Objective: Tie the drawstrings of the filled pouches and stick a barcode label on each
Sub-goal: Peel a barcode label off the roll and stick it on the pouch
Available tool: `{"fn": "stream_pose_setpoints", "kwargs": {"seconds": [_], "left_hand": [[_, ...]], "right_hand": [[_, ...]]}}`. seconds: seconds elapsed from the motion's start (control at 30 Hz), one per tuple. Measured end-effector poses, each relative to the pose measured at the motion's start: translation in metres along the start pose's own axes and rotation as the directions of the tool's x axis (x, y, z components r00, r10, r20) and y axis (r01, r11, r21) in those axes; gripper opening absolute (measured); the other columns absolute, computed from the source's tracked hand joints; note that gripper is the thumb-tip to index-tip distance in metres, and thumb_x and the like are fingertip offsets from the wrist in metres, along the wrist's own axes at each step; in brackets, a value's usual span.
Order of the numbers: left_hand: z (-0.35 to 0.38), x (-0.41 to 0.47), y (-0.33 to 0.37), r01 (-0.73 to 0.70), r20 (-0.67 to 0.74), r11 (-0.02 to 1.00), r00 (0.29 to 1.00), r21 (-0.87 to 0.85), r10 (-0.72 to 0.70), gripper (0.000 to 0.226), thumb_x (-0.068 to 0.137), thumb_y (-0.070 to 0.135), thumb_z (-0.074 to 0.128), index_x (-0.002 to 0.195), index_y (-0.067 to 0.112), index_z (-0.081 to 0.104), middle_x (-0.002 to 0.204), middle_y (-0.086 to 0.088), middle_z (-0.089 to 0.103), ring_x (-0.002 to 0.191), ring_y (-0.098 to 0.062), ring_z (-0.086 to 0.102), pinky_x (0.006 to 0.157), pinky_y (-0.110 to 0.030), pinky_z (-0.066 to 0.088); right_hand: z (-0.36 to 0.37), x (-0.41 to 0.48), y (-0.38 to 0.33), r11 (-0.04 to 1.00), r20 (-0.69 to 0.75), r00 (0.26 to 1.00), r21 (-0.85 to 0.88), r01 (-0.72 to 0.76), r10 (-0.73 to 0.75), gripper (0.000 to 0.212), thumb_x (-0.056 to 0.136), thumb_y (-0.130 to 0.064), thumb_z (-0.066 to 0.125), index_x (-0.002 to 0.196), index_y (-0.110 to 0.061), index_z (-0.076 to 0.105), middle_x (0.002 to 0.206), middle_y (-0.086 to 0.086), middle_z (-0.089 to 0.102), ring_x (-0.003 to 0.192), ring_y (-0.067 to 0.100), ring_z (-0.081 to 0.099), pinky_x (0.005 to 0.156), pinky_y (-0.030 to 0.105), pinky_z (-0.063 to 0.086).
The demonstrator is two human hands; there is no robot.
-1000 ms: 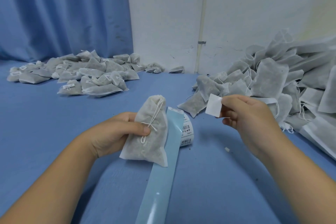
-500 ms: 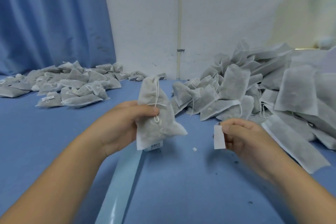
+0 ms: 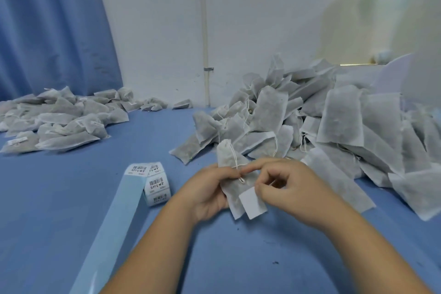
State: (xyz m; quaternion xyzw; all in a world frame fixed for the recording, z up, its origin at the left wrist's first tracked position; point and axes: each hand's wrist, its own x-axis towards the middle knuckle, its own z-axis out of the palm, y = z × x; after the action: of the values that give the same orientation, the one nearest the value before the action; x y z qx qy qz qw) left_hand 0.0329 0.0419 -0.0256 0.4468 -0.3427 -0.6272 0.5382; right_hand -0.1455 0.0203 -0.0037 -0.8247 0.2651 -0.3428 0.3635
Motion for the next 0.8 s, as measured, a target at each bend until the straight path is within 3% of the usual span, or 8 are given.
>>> {"fn": "stream_pose_setpoints", "kwargs": {"seconds": [0.17, 0.27, 0.33, 0.47, 0.53, 0.67, 0.8], "left_hand": [[-0.004, 0.004, -0.005, 0.001, -0.037, 1.000, 0.999, -0.028, -0.002, 0.046, 0.091, -0.002, 0.048, 0.135, -0.015, 0.044, 0.132, -0.038, 0.052, 0.125, -0.050, 0.052, 0.095, -0.056, 0.051], [-0.006, 0.003, -0.004, 0.003, -0.068, 1.000, 0.998, 0.021, -0.002, 0.045, 0.092, 0.005, 0.050, 0.133, -0.013, 0.047, 0.130, -0.036, 0.055, 0.123, -0.050, 0.053, 0.097, -0.059, 0.049], [-0.007, 0.002, -0.004, -0.006, -0.086, 0.999, 0.996, 0.047, 0.010, 0.041, 0.093, 0.011, 0.056, 0.128, -0.010, 0.052, 0.118, -0.032, 0.062, 0.116, -0.049, 0.058, 0.096, -0.060, 0.049], [-0.004, 0.001, -0.006, -0.046, -0.123, 0.992, 0.991, 0.119, 0.060, 0.019, 0.092, 0.014, 0.062, 0.107, 0.003, 0.063, 0.091, -0.018, 0.066, 0.087, -0.034, 0.065, 0.077, -0.046, 0.058], [-0.003, 0.001, -0.007, -0.062, -0.151, 0.991, 0.985, 0.122, 0.080, 0.017, 0.091, 0.013, 0.062, 0.106, 0.004, 0.063, 0.084, -0.014, 0.066, 0.079, -0.030, 0.065, 0.074, -0.043, 0.057], [-0.003, 0.001, -0.007, -0.065, -0.197, 0.994, 0.977, 0.090, 0.082, 0.024, 0.091, 0.016, 0.064, 0.111, 0.003, 0.065, 0.091, -0.014, 0.071, 0.081, -0.027, 0.068, 0.082, -0.050, 0.057], [-0.002, 0.002, -0.008, -0.043, -0.233, 0.995, 0.970, 0.092, 0.063, 0.028, 0.089, 0.020, 0.067, 0.112, 0.005, 0.068, 0.096, -0.012, 0.074, 0.082, -0.025, 0.071, 0.081, -0.051, 0.059]], "right_hand": [[0.004, 0.001, 0.008, 0.994, 0.080, 0.996, -0.108, -0.031, 0.040, 0.037, 0.073, 0.002, 0.064, 0.050, -0.026, 0.060, 0.101, -0.021, 0.070, 0.072, -0.006, 0.062, 0.064, 0.007, 0.040], [0.005, 0.000, 0.007, 0.992, 0.102, 0.994, -0.127, -0.027, 0.040, 0.035, 0.072, 0.002, 0.064, 0.051, -0.025, 0.059, 0.100, -0.024, 0.069, 0.072, -0.004, 0.061, 0.064, 0.008, 0.040], [0.006, 0.000, 0.006, 0.992, 0.112, 0.993, -0.126, -0.022, 0.036, 0.035, 0.072, 0.001, 0.063, 0.050, -0.025, 0.058, 0.099, -0.026, 0.068, 0.074, 0.002, 0.062, 0.064, 0.008, 0.040], [0.010, -0.001, 0.004, 0.990, 0.132, 0.991, -0.139, 0.006, 0.012, 0.033, 0.072, 0.001, 0.063, 0.052, -0.025, 0.059, 0.098, -0.025, 0.068, 0.080, 0.011, 0.064, 0.064, 0.009, 0.041], [0.010, -0.001, 0.003, 0.993, 0.117, 0.993, -0.121, 0.007, 0.007, 0.034, 0.073, 0.000, 0.063, 0.053, -0.027, 0.061, 0.095, -0.023, 0.069, 0.079, 0.013, 0.064, 0.064, 0.010, 0.043], [0.004, 0.000, -0.002, 0.999, -0.095, 0.995, -0.042, -0.019, 0.015, 0.019, 0.075, -0.011, 0.067, 0.060, -0.023, 0.068, 0.083, -0.016, 0.073, 0.075, 0.015, 0.066, 0.060, 0.014, 0.047], [0.004, 0.002, -0.004, 0.997, -0.455, 0.890, -0.073, -0.003, -0.031, 0.021, 0.077, -0.010, 0.067, 0.060, -0.022, 0.066, 0.064, -0.009, 0.065, 0.054, 0.002, 0.053, 0.053, 0.009, 0.040]]}}
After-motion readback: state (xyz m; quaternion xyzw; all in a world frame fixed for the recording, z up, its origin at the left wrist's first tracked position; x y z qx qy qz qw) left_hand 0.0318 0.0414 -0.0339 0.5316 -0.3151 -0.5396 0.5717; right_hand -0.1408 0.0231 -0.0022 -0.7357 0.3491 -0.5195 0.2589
